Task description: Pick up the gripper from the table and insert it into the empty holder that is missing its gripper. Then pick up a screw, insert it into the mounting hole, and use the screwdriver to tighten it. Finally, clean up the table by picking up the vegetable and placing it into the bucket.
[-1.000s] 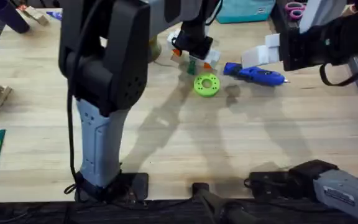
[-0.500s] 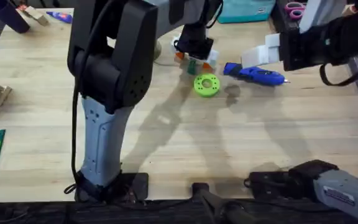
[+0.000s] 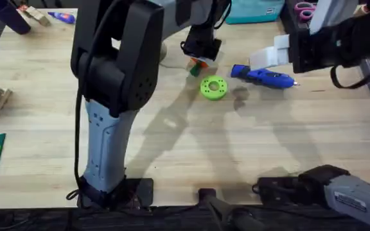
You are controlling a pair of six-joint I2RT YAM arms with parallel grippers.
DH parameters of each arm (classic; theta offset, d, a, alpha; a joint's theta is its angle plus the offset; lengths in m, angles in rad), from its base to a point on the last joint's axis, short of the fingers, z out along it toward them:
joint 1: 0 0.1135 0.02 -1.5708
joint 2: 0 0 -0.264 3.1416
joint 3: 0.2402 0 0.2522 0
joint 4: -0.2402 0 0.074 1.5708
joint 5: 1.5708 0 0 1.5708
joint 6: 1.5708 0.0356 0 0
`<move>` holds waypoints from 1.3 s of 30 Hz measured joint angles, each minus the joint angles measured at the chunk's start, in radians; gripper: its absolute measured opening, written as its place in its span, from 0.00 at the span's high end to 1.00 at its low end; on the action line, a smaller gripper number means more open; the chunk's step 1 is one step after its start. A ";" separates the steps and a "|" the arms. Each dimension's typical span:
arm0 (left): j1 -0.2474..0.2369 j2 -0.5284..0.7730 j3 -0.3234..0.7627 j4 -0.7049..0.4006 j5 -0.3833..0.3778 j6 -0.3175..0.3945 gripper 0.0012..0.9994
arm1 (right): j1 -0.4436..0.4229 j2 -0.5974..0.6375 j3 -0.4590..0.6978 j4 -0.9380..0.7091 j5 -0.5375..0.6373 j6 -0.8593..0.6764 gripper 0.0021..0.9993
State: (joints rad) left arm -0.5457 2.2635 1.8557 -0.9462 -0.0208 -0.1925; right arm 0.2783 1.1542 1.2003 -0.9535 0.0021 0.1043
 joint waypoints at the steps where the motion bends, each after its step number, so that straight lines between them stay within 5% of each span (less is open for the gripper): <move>1: 0.000 0.000 0.000 0.000 0.001 0.000 1.00 | 0.000 0.000 0.000 0.000 0.000 0.000 0.00; 11: 0.000 -0.004 0.043 -0.097 -0.017 0.001 1.00 | 0.000 0.000 0.000 0.000 0.000 0.000 0.00; 17: 0.028 -0.116 0.094 -0.170 -0.029 0.001 1.00 | 0.000 0.000 0.000 0.000 0.000 0.000 0.00; 27: 0.206 -0.396 0.125 -0.294 -0.048 0.048 1.00 | 0.000 0.000 0.000 0.000 0.000 0.000 0.00; 39: 0.385 -0.363 0.126 -0.270 -0.052 0.136 1.00 | 0.000 0.000 0.000 0.000 0.000 0.000 0.00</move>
State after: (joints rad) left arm -0.1611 1.9006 1.9812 -1.2162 -0.0727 -0.0564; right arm 0.2783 1.1542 1.2003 -0.9535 0.0021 0.1043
